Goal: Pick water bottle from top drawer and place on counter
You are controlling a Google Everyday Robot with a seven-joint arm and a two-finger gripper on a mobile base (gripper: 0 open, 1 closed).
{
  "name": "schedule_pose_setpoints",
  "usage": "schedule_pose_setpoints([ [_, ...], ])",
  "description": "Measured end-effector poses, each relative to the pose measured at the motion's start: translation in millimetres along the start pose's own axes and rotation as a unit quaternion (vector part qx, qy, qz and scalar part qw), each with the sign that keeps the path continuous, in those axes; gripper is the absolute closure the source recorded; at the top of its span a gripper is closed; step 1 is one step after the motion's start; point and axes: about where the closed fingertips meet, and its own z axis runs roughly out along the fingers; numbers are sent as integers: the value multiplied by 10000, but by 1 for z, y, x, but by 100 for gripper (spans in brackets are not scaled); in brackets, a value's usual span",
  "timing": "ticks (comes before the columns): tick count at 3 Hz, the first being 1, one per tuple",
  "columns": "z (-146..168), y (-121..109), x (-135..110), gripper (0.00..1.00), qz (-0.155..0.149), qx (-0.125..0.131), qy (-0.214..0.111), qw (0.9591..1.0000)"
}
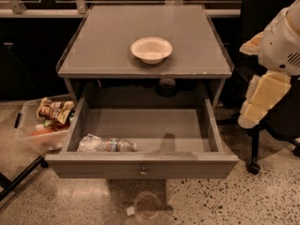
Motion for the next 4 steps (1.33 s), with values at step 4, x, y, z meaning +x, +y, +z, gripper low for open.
schedule_pose_setpoints([
  [4,109,7,-50,0,834,-316,-1586,9833],
])
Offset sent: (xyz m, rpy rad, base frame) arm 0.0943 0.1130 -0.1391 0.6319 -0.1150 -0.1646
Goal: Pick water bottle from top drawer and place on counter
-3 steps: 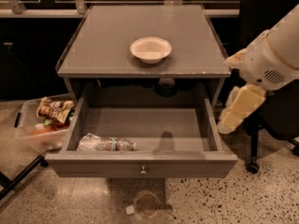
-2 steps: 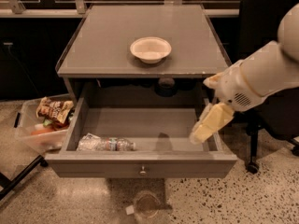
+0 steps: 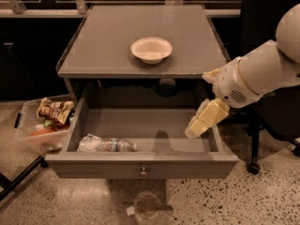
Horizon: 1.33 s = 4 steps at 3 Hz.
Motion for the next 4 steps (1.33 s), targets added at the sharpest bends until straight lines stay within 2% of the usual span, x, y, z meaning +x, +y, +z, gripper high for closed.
schedule_pose_setpoints([
  [1,6,-9,3,0,27,139,-160,9998],
  [2,42,-25,-8,0,-11,59,-410,9991],
  [3,94,-33,-22,0,-81,-267,-587,9979],
  [4,145,-24,-37,0,-239,-673,-771,9945],
])
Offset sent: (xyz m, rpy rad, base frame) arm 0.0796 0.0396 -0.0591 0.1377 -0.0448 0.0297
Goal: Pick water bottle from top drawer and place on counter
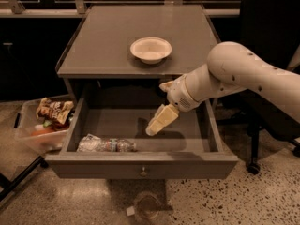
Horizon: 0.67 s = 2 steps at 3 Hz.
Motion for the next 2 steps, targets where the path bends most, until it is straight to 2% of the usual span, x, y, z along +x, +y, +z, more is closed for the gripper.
schedule_pose_setpoints([
  [1,46,19,-15,0,-308,-245,-169,9991],
  [2,92,31,-38,0,-702,-273,-335,9966],
])
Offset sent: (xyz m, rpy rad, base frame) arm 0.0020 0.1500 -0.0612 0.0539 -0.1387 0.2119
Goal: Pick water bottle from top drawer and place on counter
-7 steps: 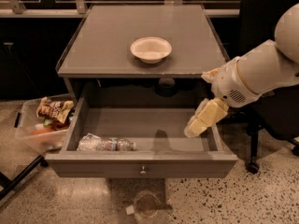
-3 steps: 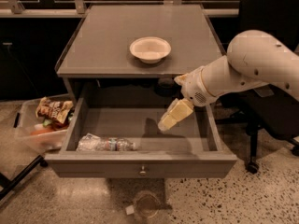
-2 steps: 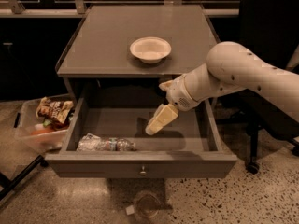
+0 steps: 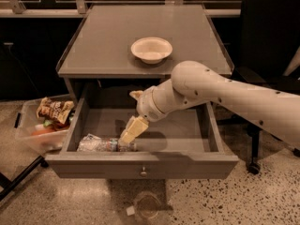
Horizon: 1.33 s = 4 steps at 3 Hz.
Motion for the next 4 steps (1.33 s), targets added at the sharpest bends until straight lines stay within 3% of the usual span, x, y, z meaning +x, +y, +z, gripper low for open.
schedule_pose_setpoints([
  [2,-4,2,1,0,41,137,50,9999],
  [3,9,-9,7,0,121,278,285,9991],
  [4,40,-26,12,0,171,208,461,9986],
])
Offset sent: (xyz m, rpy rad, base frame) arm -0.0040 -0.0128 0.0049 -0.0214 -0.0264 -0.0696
